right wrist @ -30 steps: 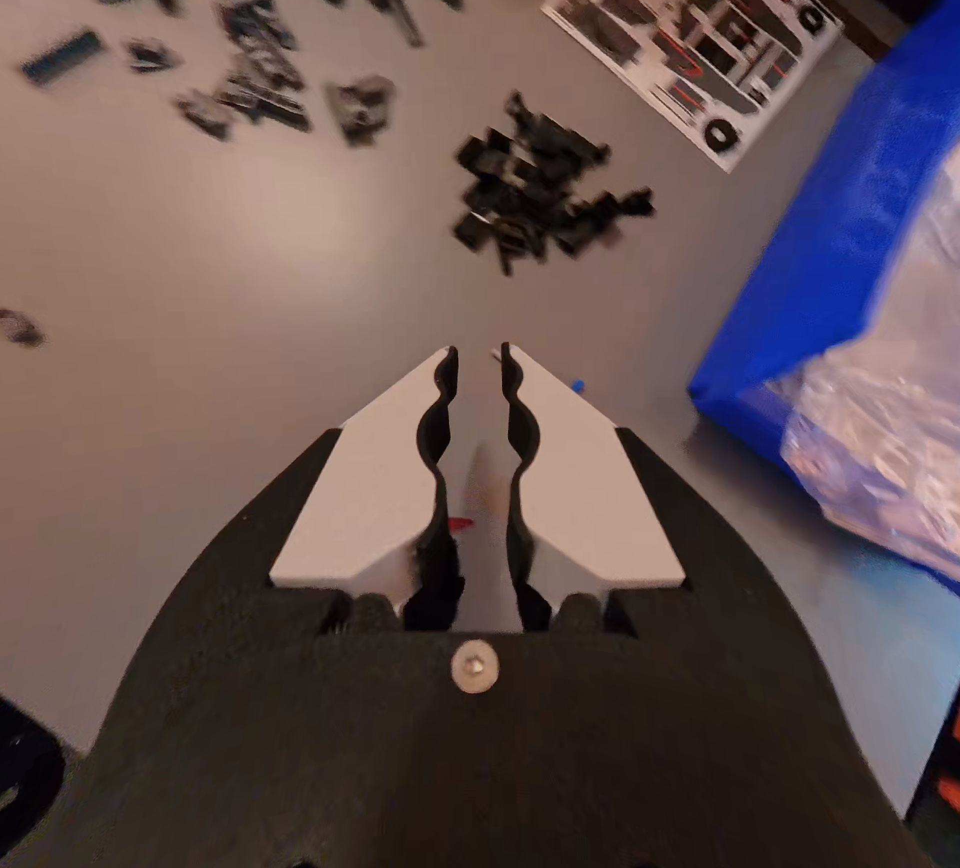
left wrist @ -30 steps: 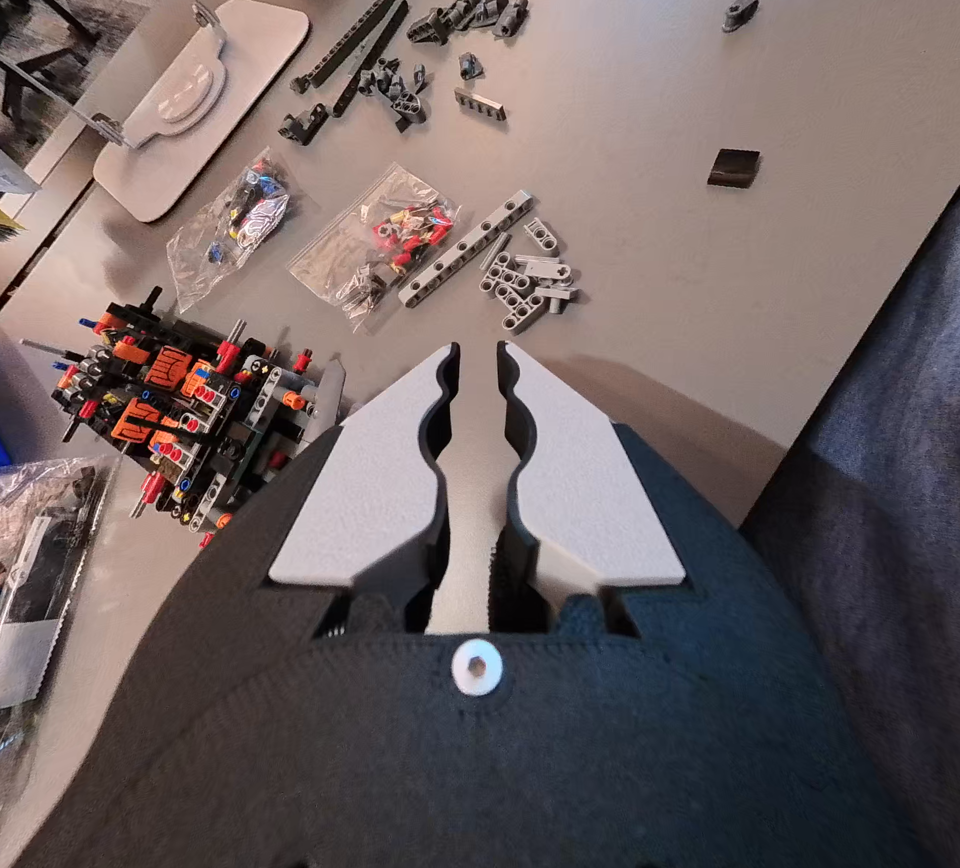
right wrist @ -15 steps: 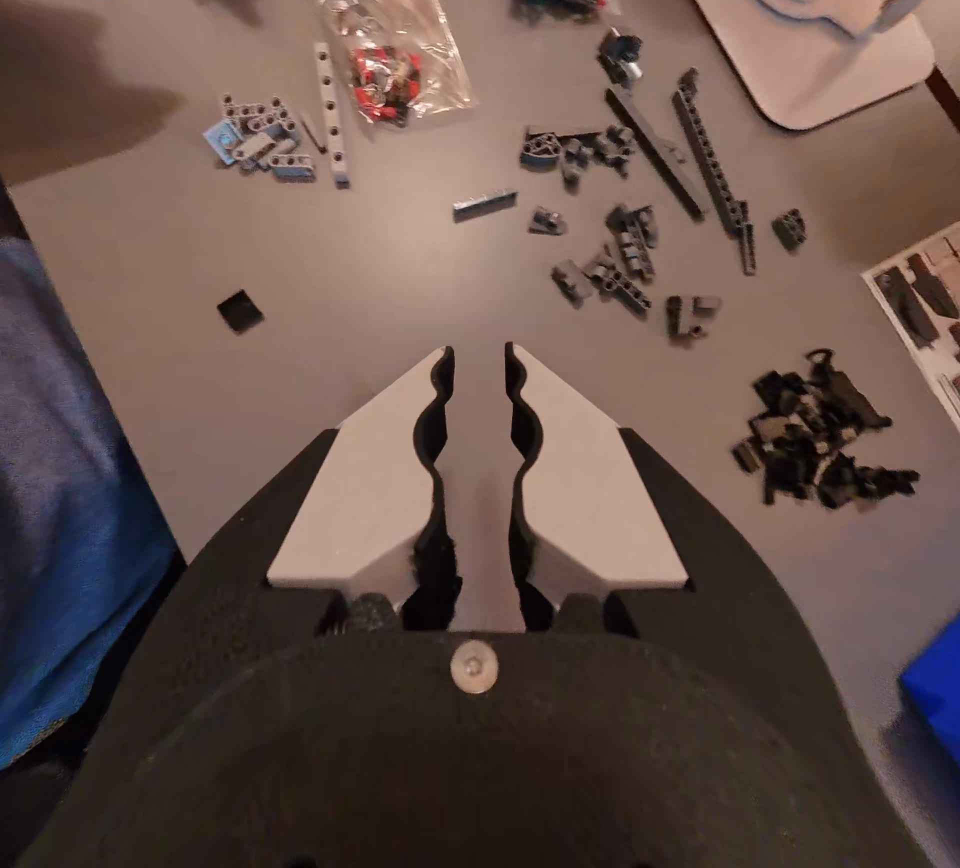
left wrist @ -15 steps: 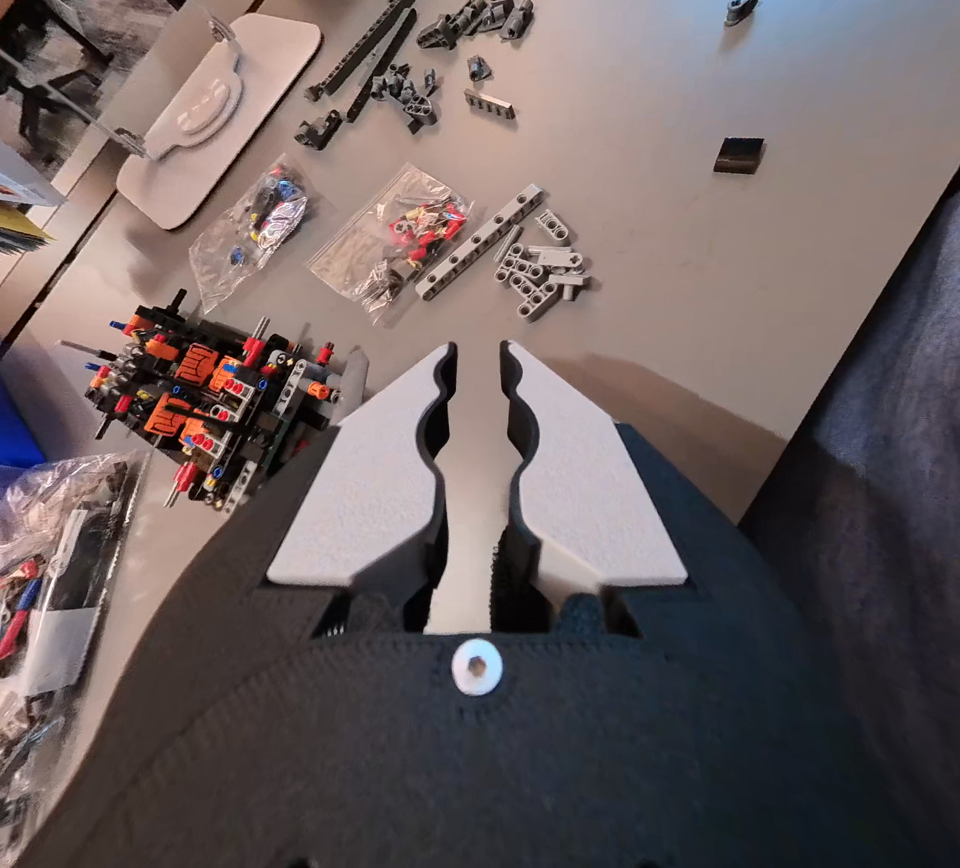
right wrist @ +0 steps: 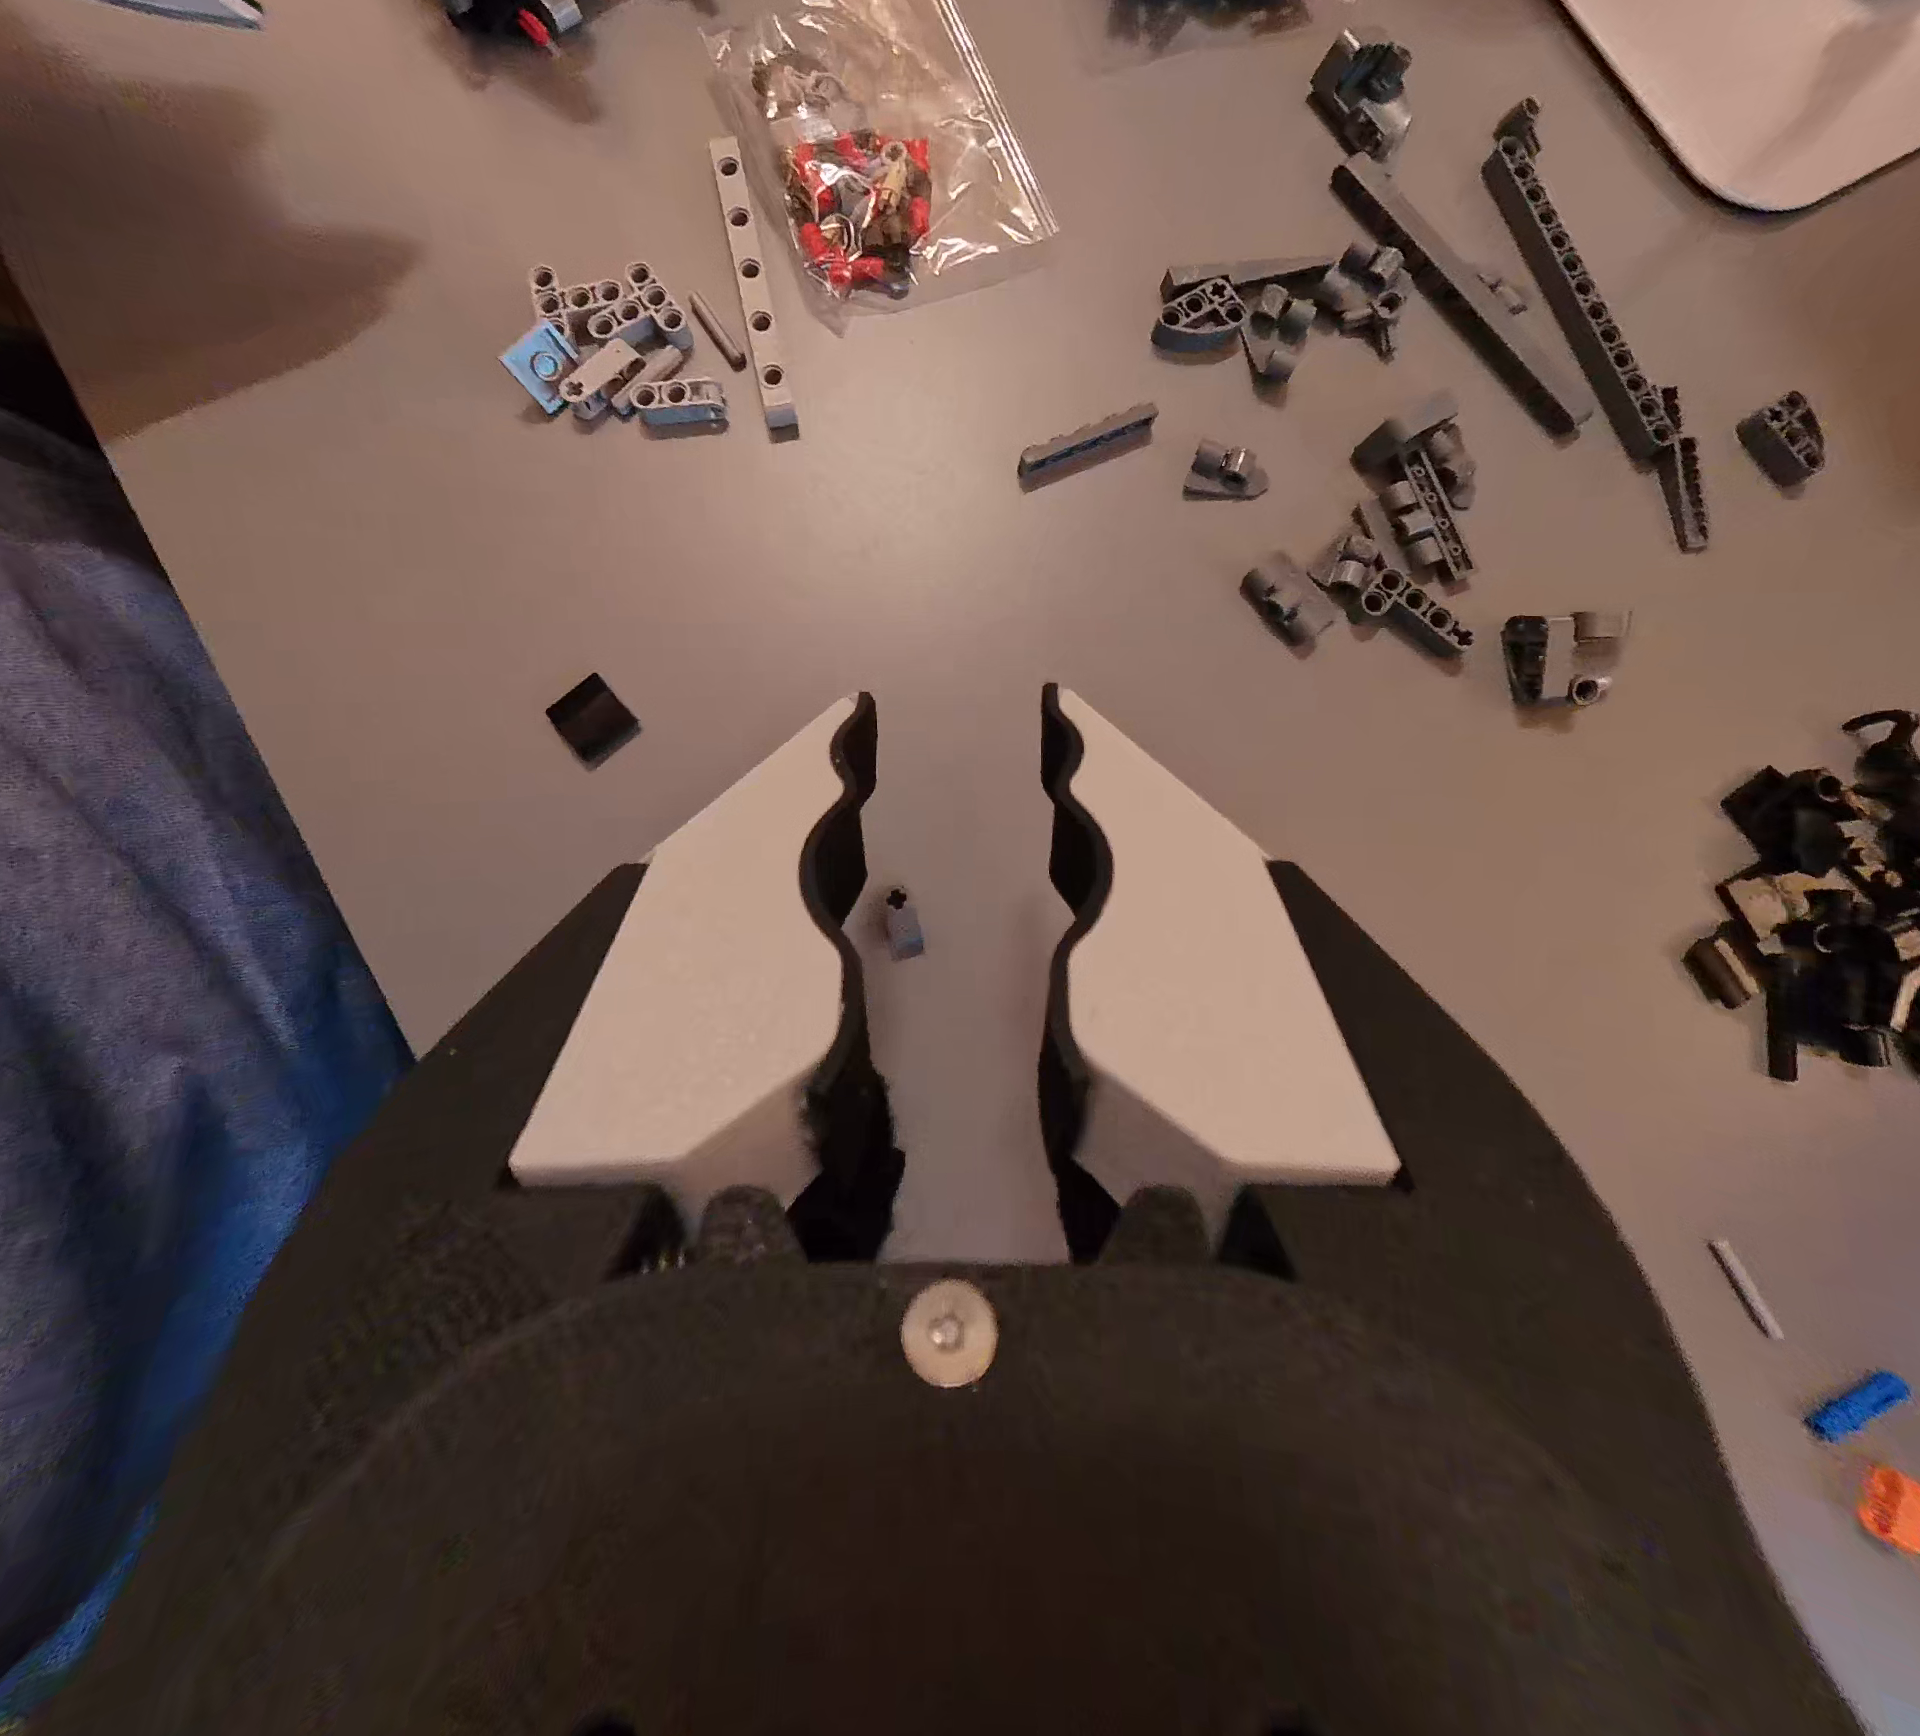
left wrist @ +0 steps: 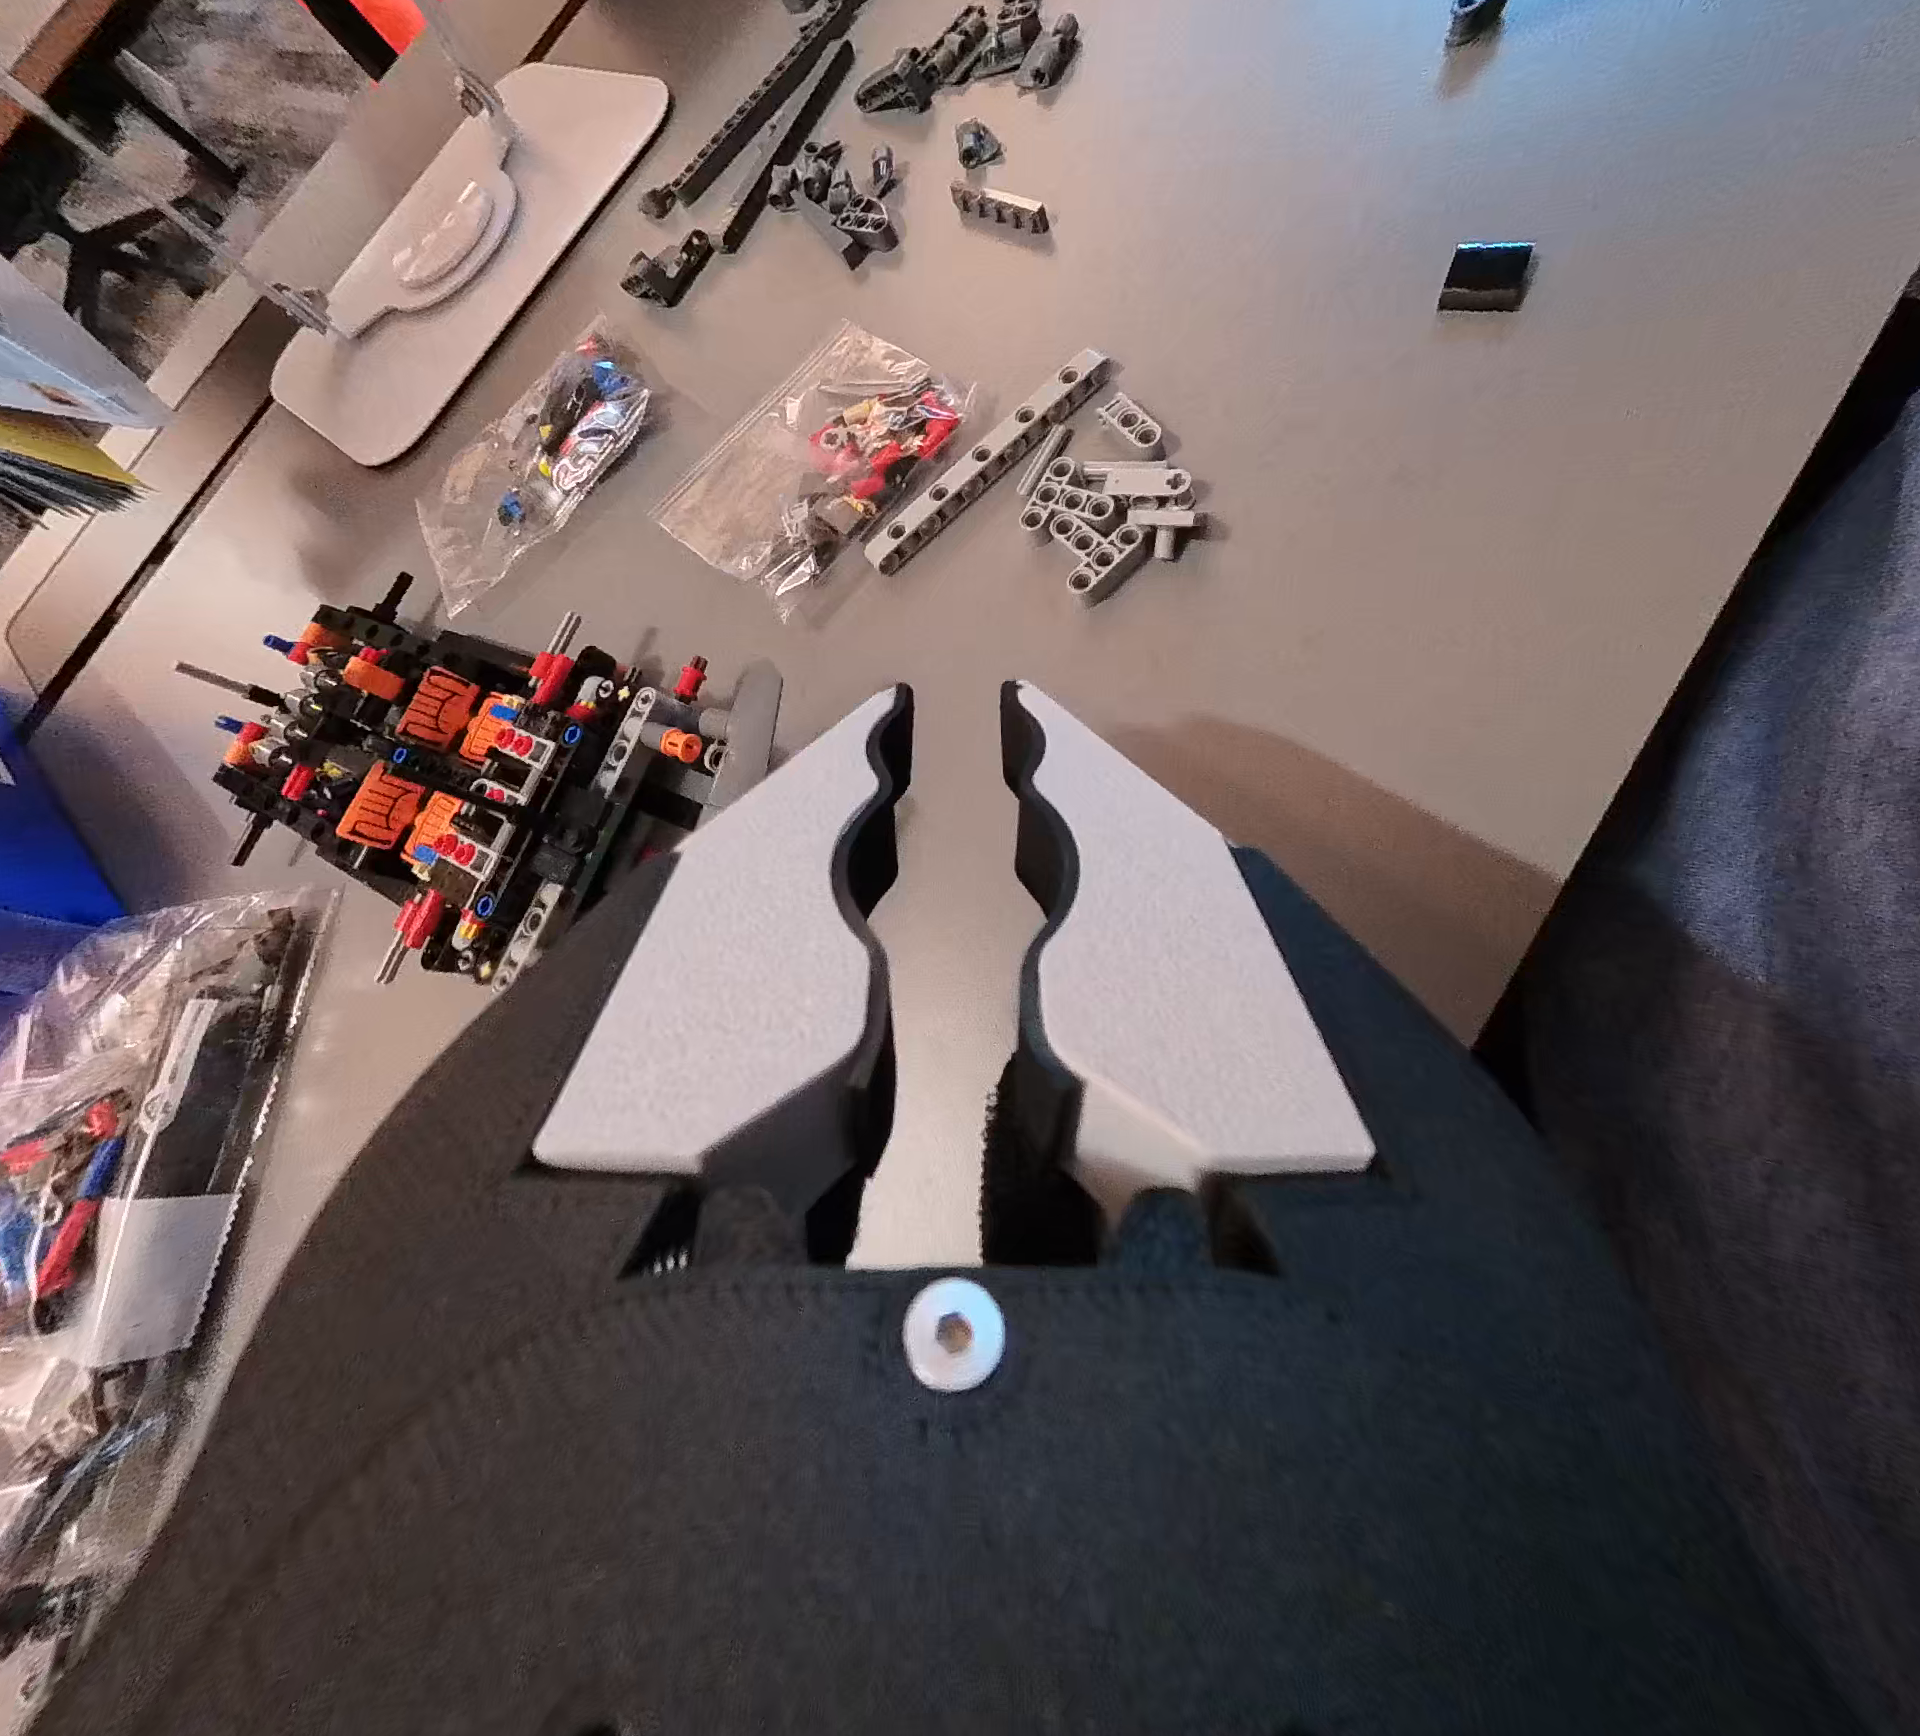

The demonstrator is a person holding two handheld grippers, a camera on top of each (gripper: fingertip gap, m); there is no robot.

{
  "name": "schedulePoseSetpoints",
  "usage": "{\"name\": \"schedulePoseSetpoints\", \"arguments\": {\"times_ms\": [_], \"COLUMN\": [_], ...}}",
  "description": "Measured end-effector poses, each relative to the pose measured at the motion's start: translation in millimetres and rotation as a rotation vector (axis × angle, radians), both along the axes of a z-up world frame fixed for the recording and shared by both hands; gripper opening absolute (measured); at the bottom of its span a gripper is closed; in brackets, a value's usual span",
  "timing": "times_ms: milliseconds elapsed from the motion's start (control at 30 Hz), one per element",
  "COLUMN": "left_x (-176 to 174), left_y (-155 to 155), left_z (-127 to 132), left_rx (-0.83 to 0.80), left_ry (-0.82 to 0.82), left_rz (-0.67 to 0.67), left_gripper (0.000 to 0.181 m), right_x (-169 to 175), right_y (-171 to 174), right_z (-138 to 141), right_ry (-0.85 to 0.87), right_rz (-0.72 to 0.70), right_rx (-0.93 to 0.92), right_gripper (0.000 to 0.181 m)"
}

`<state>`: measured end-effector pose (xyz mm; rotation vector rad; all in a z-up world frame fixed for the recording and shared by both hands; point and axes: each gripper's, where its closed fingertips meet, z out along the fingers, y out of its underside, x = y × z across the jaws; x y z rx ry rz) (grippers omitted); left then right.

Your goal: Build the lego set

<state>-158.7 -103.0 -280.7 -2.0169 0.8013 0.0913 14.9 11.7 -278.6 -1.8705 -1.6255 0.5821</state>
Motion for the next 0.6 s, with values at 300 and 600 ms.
{"name": "schedulePoseSetpoints", "arguments": {"times_ms": [300, 600], "left_x": [-1.4, 0.7], "left_y": [-3.4, -0.2], "left_z": [-0.9, -7.1], "left_rx": [-0.006, -0.027], "left_ry": [-0.031, -0.042], "left_rz": [-0.009, -0.013], "left_gripper": [0.014, 0.014], "right_x": [16.9, 85.5], "right_y": [66.4, 160.0], "right_z": [-1.3, 0.9], "right_ry": [-0.089, -0.125], "right_rz": [-0.145, -0.359], "right_rx": [0.102, 0.111], "right_gripper": [0.037, 0.034]}}
